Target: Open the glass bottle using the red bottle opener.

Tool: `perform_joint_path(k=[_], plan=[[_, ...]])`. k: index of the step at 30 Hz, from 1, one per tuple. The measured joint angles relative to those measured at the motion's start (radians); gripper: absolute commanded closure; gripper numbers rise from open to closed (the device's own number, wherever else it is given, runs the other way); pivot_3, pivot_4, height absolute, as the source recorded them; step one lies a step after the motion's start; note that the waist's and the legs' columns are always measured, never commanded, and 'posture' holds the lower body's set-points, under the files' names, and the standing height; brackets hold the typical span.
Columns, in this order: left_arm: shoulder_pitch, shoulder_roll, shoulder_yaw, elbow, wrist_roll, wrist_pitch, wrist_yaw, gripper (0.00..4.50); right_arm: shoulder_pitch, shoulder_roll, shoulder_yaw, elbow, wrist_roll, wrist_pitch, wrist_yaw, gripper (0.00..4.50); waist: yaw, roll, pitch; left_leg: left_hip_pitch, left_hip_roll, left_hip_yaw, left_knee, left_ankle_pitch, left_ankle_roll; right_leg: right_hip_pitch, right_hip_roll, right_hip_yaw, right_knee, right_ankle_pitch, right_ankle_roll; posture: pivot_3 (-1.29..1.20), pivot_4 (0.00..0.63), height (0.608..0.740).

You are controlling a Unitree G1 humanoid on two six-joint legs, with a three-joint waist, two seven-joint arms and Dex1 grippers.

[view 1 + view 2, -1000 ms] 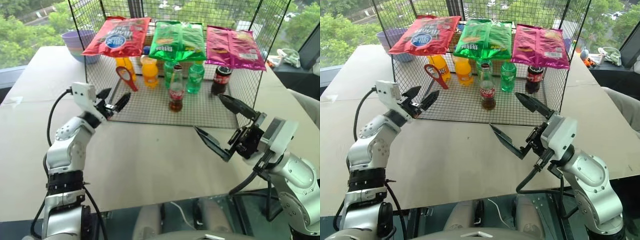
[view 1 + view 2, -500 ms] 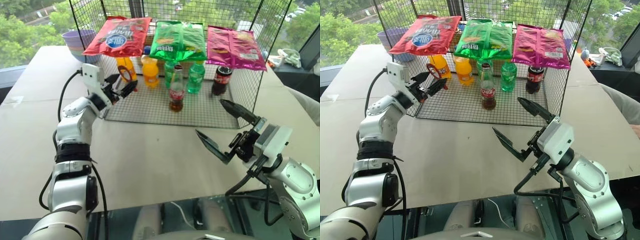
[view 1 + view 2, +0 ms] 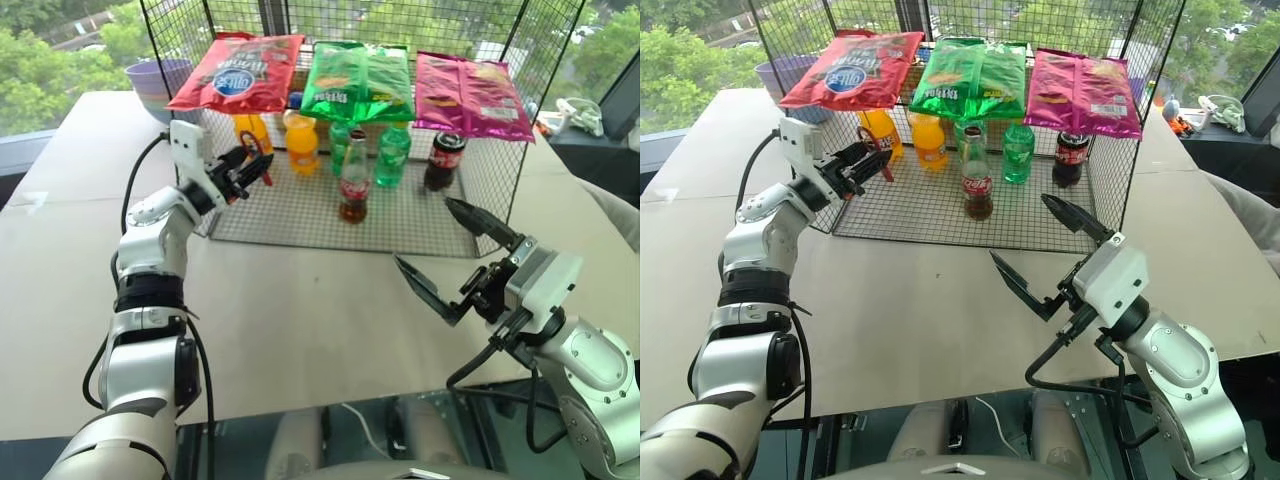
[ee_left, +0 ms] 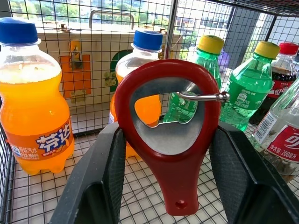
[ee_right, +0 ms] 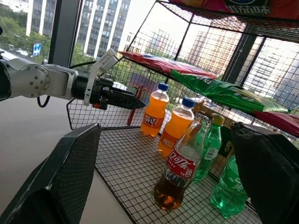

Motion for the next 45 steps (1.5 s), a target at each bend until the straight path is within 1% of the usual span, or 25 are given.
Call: perform_joint_path(k=[16,18,19,21,22,32,39,40,41,43,45], plan=[[0.043,0.006,0.007,-0.073,-0.019,0.026,-0.013,2.49,-0.024,-0.017,0.0,0.0,0.003,0.019,0.003,0.0,-0.002,0.0,0.0,0.0,0.0,0.0,0.0,0.0,0.0,0.0,0.0,0.0,0.0,0.0,0.0,0.0,0.15,0.74],[0.055,0.018,0.014,-0.082,-0.04,0.039,-0.041,1.45,-0.028,-0.018,0.0,0.0,0.004,0.021,0.004,0.0,-0.003,0.0,0.0,0.0,0.0,0.0,0.0,0.0,0.0,0.0,0.0,0.0,0.0,0.0,0.0,0.0,0.15,0.74],[0.06,0.022,0.014,-0.087,-0.043,0.045,-0.05,1.33,-0.028,-0.018,0.0,0.0,0.004,0.021,0.004,0.0,-0.004,0.0,0.0,0.0,0.0,0.0,0.0,0.0,0.0,0.0,0.0,0.0,0.0,0.0,0.0,0.0,0.15,0.74],[0.071,0.022,0.014,-0.092,-0.049,0.053,-0.06,0.27,-0.029,-0.019,0.0,0.0,0.005,0.022,0.004,0.0,-0.005,0.0,0.0,0.0,0.0,0.0,0.0,0.0,0.0,0.0,0.0,0.0,0.0,0.0,0.0,0.0,0.15,0.74],[0.073,0.022,0.014,-0.092,-0.049,0.055,-0.059,0.04,-0.029,-0.019,0.0,0.0,0.005,0.022,0.004,0.0,-0.005,0.0,0.0,0.0,0.0,0.0,0.0,0.0,0.0,0.0,0.0,0.0,0.0,0.0,0.0,0.0,0.15,0.74],[0.065,0.027,0.015,-0.076,-0.047,0.056,-0.042,0.04,-0.029,-0.028,0.0,0.0,0.006,0.024,0.004,0.0,-0.004,0.0,0.0,0.0,0.0,0.0,0.001,0.0,0.0,0.0,0.0,0.0,0.0,0.0,0.0,0.0,0.15,0.74],[-0.002,0.044,0.009,0.024,-0.024,0.009,-0.063,0.04,-0.028,-0.031,0.0,0.0,0.005,0.025,0.002,0.0,-0.002,0.0,0.0,0.0,0.0,0.0,0.001,0.0,0.0,0.0,0.0,0.0,0.0,0.0,0.0,0.0,0.15,0.74],[-0.01,0.044,0.007,0.036,-0.016,-0.002,-0.064,0.53,-0.028,-0.031,0.0,0.0,0.005,0.025,0.002,0.0,-0.002,0.0,0.0,0.0,0.0,0.0,0.001,0.0,0.0,0.0,0.0,0.0,0.0,0.0,0.0,0.0,0.15,0.74],[-0.026,0.043,0.005,0.058,-0.012,-0.014,-0.068,0.78,-0.028,-0.031,0.0,0.0,0.005,0.026,0.002,0.0,-0.002,0.0,0.0,0.0,0.0,0.0,0.001,0.0,0.0,0.0,0.0,0.0,0.0,0.0,0.0,0.0,0.15,0.74],[-0.047,0.043,0.005,0.082,-0.008,-0.028,-0.085,1.76,-0.028,-0.031,0.0,0.0,0.003,0.026,0.001,0.0,-0.003,0.0,0.0,0.0,0.0,0.0,0.001,0.0,0.0,0.0,0.0,0.0,0.0,0.0,0.0,0.0,0.15,0.74],[-0.051,0.043,0.004,0.09,-0.006,-0.031,-0.098,2.6,-0.028,-0.031,0.0,0.0,0.002,0.027,0.0,0.0,-0.004,0.0,0.0,0.0,0.0,0.0,0.001,0.0,0.0,0.0,0.0,0.0,0.0,0.0,0.0,0.0,0.15,0.74]])
